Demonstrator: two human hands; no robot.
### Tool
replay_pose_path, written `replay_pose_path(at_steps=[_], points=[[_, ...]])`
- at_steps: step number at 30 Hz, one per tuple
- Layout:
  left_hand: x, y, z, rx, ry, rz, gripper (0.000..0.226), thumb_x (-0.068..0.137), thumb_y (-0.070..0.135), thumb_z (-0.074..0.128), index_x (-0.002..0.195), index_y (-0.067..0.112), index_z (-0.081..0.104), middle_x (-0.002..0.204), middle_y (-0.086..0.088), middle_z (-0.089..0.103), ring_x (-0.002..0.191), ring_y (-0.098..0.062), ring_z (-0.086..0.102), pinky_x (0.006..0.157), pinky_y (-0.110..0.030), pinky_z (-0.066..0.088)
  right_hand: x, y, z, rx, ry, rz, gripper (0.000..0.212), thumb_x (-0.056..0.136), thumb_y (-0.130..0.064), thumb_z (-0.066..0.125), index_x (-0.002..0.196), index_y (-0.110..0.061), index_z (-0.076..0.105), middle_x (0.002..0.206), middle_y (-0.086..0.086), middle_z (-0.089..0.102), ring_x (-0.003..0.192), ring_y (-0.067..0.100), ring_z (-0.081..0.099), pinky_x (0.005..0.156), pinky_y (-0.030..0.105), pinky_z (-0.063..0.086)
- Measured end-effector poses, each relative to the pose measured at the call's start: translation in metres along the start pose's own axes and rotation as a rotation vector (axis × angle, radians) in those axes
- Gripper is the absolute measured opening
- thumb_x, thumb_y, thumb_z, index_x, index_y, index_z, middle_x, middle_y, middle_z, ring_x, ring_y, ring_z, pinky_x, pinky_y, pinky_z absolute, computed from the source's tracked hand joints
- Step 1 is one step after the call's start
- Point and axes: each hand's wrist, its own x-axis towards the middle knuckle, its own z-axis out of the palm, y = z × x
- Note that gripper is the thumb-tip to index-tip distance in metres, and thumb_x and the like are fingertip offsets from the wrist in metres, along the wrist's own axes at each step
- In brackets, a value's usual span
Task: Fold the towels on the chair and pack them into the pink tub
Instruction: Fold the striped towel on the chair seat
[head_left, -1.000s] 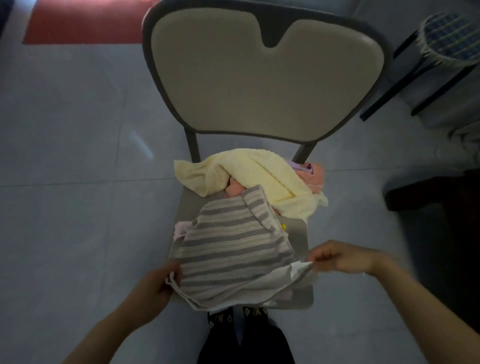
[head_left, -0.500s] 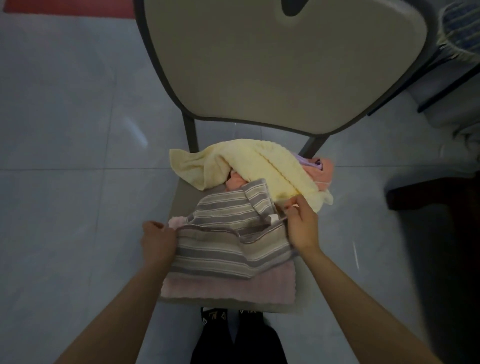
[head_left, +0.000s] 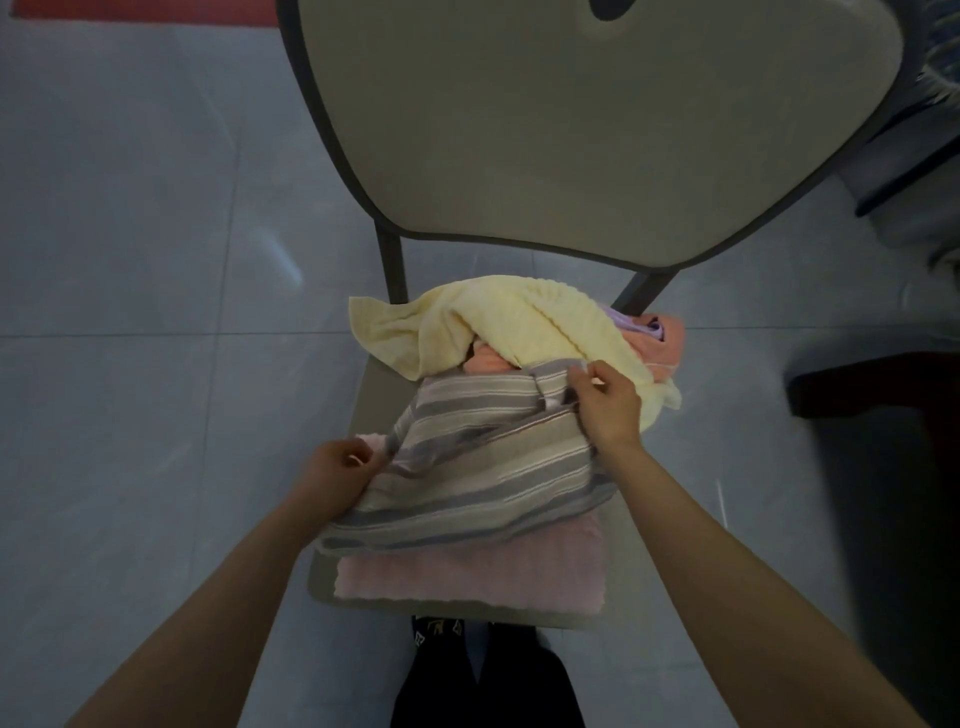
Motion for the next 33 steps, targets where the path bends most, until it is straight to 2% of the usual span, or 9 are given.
replay_pose_path(at_steps=[4, 7, 10, 13, 17, 22, 25, 28, 33], points=[[-0.001, -0.009, -0.009, -0.388, 0.376, -0.006, 0.023, 0.088, 0.03, 0.062, 0.084, 0.008, 0.065, 0.083, -0.018, 0.068, 0.071, -0.025, 0.06, 0.067, -0.036, 0.05, 0.0, 0.013, -0.018, 0.09, 0.219, 0.112, 0.027, 0.097, -0.036, 0.046, 0.087, -0.013, 0.058, 0.087, 0.008, 0.06, 0.082, 0.022, 0.052, 0.075, 0.029, 0.037], [-0.001, -0.008, -0.003, -0.411, 0.448, -0.02, 0.022, 0.084, 0.032, 0.067, 0.088, 0.011, 0.064, 0.083, -0.014, 0.067, 0.077, -0.028, 0.063, 0.074, -0.042, 0.052, -0.005, 0.016, -0.018, 0.125, 0.242, 0.113, 0.031, 0.097, -0.038, 0.045, 0.105, -0.013, 0.061, 0.096, 0.006, 0.062, 0.087, 0.022, 0.055, 0.078, 0.029, 0.042], [-0.003, -0.002, 0.004, -0.432, 0.445, -0.037, 0.033, 0.078, 0.032, 0.074, 0.096, 0.013, 0.054, 0.092, -0.005, 0.062, 0.083, -0.022, 0.059, 0.078, -0.039, 0.05, -0.01, 0.015, -0.018, 0.181, 0.139, 0.115, 0.03, 0.093, -0.04, 0.053, 0.116, -0.02, 0.053, 0.101, 0.004, 0.061, 0.089, 0.02, 0.058, 0.078, 0.027, 0.043], [0.0, 0.001, 0.008, -0.392, 0.402, -0.074, 0.034, 0.076, 0.029, 0.076, 0.093, 0.01, 0.054, 0.09, -0.007, 0.058, 0.081, -0.021, 0.056, 0.076, -0.037, 0.047, -0.015, 0.016, -0.021, 0.24, 0.077, 0.084, 0.022, 0.092, -0.038, 0.057, 0.092, -0.016, 0.056, 0.083, 0.001, 0.063, 0.078, 0.016, 0.06, 0.07, 0.025, 0.046], [0.009, 0.005, 0.005, -0.782, 0.064, -0.414, 0.028, 0.093, 0.027, 0.054, 0.085, 0.002, 0.06, 0.074, -0.011, 0.056, 0.056, -0.02, 0.053, 0.054, -0.031, 0.045, -0.029, 0.016, -0.035, 0.371, -0.164, 0.116, 0.03, 0.095, -0.025, 0.053, 0.068, -0.017, 0.064, 0.061, -0.009, 0.065, 0.062, 0.006, 0.061, 0.061, 0.017, 0.049], [0.016, 0.015, -0.007, -0.579, -0.45, -0.453, 0.031, 0.091, 0.04, 0.055, 0.11, 0.016, 0.063, 0.101, -0.015, 0.068, 0.085, -0.028, 0.064, 0.061, -0.03, 0.057, -0.049, 0.047, -0.041, -0.022, -0.719, 0.047, 0.038, 0.089, -0.014, 0.063, 0.053, -0.011, 0.052, 0.048, -0.004, 0.045, 0.051, 0.009, 0.043, 0.053, 0.017, 0.035], [0.033, 0.027, -0.004, -0.209, -0.259, -0.305, 0.032, 0.084, 0.032, 0.068, 0.109, 0.012, 0.063, 0.086, -0.014, 0.062, 0.067, -0.023, 0.056, 0.06, -0.026, 0.049, -0.055, 0.07, -0.033, -0.303, -0.855, -0.089, 0.046, 0.086, -0.014, 0.063, 0.046, -0.014, 0.042, 0.043, -0.012, 0.031, 0.044, 0.003, 0.028, 0.05, 0.023, 0.028], [0.053, 0.036, 0.001, -0.243, -0.168, -0.256, 0.034, 0.076, 0.026, 0.077, 0.101, 0.009, 0.061, 0.075, -0.011, 0.058, 0.057, -0.018, 0.05, 0.049, -0.022, 0.046, -0.054, 0.083, -0.025, -0.487, -0.875, -0.213, 0.04, 0.083, -0.019, 0.061, 0.048, -0.005, 0.048, 0.043, -0.007, 0.033, 0.041, 0.006, 0.03, 0.049, 0.025, 0.03], [0.071, 0.042, 0.025, -0.308, 0.012, -0.382, 0.046, 0.074, 0.044, 0.075, 0.073, 0.003, 0.053, 0.07, -0.014, 0.055, 0.053, -0.021, 0.046, 0.053, -0.028, 0.039, -0.056, 0.086, -0.014, -0.621, -0.84, -0.324, 0.046, 0.08, -0.021, 0.058, 0.042, -0.021, 0.031, 0.041, -0.001, 0.03, 0.04, 0.01, 0.029, 0.046, 0.025, 0.026]])
